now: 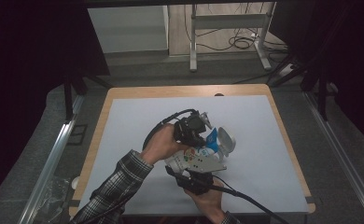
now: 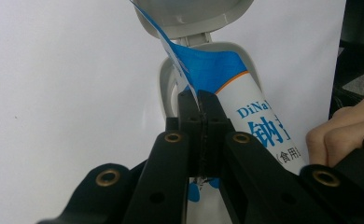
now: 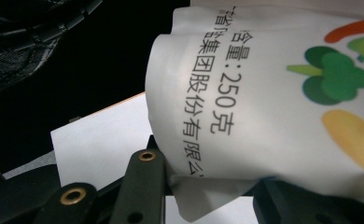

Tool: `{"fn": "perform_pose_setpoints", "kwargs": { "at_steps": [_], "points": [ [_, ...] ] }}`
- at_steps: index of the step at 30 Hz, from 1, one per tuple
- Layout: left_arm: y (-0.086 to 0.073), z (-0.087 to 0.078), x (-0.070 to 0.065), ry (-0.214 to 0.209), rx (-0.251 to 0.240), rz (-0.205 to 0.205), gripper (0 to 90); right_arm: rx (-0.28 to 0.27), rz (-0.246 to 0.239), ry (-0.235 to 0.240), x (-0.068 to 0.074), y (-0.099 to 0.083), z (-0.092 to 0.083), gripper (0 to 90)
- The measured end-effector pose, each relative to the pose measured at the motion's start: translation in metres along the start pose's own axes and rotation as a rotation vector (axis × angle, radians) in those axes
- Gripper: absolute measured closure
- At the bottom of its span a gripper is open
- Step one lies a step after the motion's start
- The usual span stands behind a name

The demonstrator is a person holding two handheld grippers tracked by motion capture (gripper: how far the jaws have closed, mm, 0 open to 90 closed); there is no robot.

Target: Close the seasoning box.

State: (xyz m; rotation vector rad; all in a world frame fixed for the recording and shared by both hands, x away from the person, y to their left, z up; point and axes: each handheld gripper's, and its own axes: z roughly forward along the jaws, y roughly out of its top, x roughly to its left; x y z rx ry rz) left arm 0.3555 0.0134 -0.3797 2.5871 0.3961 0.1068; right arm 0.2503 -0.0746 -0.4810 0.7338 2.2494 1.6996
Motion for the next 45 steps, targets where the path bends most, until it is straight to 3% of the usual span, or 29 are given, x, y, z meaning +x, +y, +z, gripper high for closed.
{"fn": "perform_pose_setpoints", "kwargs": {
  "at_steps": [45],
  "points": [
    [0.0057,-0.0004,0.0001,0.026,0.021,0.01,90.0,0.022,0.017,0.019,-0.0036,0.0066,-0.0014,71.2]
  ]
}}
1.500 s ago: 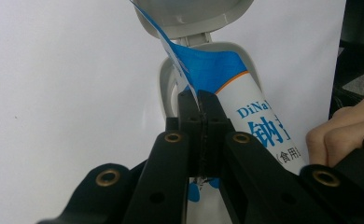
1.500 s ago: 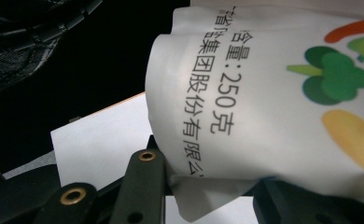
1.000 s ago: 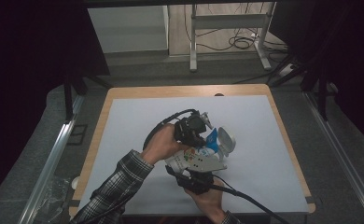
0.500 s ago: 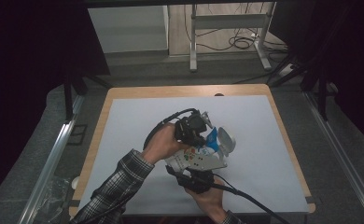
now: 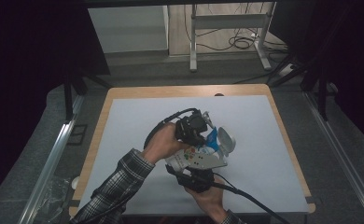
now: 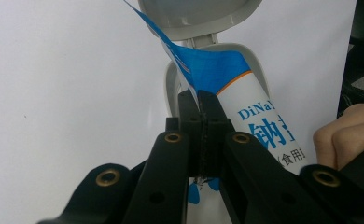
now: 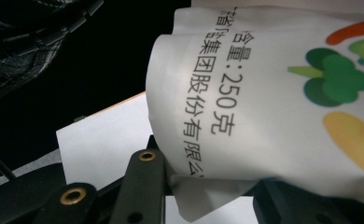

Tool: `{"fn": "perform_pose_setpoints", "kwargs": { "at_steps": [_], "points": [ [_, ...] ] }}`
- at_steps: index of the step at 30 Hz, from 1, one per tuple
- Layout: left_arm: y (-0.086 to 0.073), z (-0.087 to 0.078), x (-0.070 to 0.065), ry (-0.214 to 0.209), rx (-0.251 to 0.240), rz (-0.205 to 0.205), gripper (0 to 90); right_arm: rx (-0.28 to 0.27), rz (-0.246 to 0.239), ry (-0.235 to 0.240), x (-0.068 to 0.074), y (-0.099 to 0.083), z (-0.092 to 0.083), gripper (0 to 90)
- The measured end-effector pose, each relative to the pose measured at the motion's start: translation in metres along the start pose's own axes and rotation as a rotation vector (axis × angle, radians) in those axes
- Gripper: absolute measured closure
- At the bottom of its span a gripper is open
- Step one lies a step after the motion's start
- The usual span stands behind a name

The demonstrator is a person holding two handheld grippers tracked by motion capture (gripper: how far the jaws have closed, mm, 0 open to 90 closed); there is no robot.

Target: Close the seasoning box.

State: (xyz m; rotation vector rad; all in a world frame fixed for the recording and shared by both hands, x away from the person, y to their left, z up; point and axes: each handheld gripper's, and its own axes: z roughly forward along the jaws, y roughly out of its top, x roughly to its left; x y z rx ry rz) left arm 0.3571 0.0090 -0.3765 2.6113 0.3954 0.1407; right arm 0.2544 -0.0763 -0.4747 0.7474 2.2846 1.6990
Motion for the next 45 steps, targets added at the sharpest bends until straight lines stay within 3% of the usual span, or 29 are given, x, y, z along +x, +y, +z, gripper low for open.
{"fn": "perform_pose_setpoints", "kwargs": {
  "at_steps": [45],
  "points": [
    [0.0023,-0.0028,0.0007,0.011,-0.004,-0.01,90.0,-0.024,0.001,-0.005,0.0031,-0.0003,0.0007,71.2]
  ]
}}
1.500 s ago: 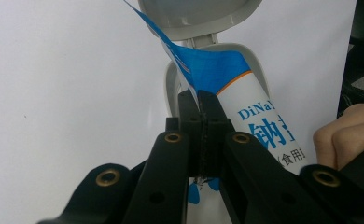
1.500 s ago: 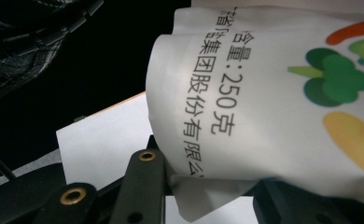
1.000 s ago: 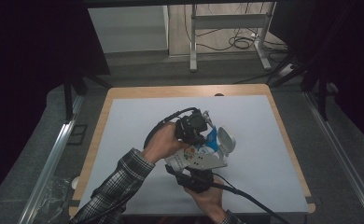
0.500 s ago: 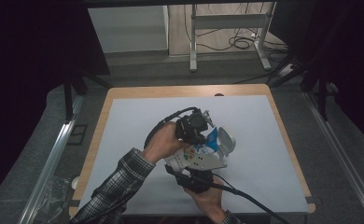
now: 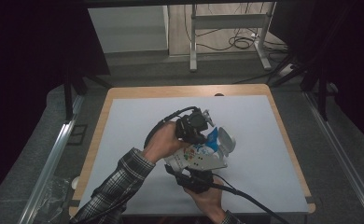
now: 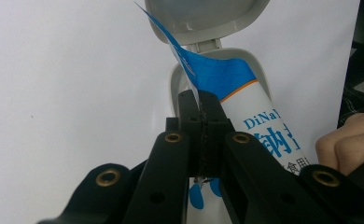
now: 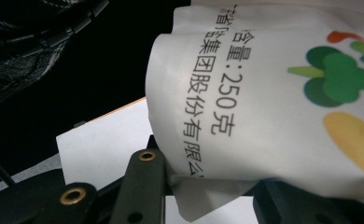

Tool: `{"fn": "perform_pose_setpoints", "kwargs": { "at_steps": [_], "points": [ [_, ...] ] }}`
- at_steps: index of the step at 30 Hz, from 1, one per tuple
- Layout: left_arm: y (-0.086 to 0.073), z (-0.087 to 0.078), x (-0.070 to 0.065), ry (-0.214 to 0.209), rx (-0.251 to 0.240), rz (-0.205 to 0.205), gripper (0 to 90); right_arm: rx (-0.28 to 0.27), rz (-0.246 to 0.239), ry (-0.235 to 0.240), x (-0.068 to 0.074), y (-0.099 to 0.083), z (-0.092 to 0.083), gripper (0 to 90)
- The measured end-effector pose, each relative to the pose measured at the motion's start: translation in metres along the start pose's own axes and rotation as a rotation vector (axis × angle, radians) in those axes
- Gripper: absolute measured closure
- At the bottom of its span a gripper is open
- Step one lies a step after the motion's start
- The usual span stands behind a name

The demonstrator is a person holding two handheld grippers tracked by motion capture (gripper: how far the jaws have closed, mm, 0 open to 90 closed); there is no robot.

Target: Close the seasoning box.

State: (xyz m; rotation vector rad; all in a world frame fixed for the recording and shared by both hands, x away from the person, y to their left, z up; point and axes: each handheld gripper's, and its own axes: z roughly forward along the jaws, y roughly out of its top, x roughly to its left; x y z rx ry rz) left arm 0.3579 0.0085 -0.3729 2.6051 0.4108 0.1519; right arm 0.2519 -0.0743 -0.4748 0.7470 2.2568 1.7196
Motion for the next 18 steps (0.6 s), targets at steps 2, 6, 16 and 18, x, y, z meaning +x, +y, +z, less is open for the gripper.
{"fn": "perform_pose_setpoints", "kwargs": {
  "at_steps": [2,6,16,18],
  "points": [
    [0.0004,-0.0001,-0.0001,0.0,0.001,0.001,90.0,0.0,0.0,-0.001,0.0001,0.0,-0.0002,71.2],
    [0.0008,0.0001,-0.0004,-0.004,0.003,0.0,90.0,-0.002,-0.002,-0.001,0.0004,0.0,-0.0004,71.2],
    [0.0018,-0.0001,-0.0006,-0.005,0.0,-0.001,90.0,-0.004,-0.005,-0.003,0.0003,0.0005,-0.0008,71.2],
    [0.0022,-0.0006,-0.0006,-0.004,-0.001,0.002,90.0,-0.005,-0.004,-0.002,0.0005,0.0008,-0.0013,71.2]
  ]
}}
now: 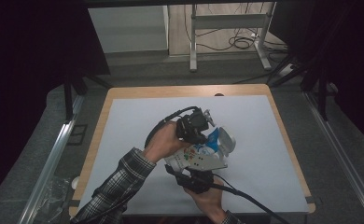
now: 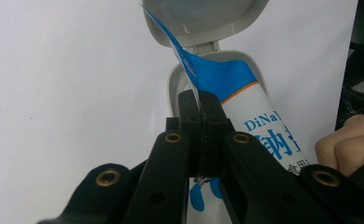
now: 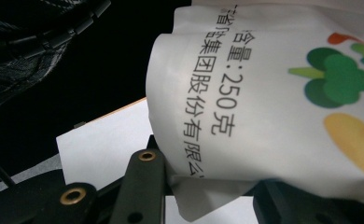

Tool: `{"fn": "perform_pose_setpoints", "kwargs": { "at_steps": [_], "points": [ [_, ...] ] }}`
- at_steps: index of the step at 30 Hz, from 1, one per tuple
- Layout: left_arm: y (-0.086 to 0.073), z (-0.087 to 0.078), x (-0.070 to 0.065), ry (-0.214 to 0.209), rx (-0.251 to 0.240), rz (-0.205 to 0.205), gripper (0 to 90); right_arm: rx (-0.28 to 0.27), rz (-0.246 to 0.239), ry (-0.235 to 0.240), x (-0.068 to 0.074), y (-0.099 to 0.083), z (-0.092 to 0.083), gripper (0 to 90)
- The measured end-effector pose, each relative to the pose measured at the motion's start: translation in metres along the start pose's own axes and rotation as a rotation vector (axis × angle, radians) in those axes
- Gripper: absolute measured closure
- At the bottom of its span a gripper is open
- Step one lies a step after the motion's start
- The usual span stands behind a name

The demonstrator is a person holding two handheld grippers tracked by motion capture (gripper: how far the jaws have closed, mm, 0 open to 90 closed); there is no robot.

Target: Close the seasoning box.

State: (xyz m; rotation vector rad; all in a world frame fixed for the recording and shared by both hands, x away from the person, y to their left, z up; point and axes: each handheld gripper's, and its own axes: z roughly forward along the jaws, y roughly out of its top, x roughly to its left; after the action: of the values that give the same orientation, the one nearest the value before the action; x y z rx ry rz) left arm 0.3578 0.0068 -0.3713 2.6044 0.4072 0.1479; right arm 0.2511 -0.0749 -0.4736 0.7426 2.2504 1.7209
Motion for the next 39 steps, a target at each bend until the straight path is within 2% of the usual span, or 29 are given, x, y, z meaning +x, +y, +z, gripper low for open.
{"fn": "perform_pose_setpoints", "kwargs": {
  "at_steps": [39],
  "points": [
    [0.0026,-0.0025,-0.0006,0.002,0.016,-0.003,90.0,-0.013,0.007,0.004,0.0031,0.0032,0.0005,71.2]
  ]
}}
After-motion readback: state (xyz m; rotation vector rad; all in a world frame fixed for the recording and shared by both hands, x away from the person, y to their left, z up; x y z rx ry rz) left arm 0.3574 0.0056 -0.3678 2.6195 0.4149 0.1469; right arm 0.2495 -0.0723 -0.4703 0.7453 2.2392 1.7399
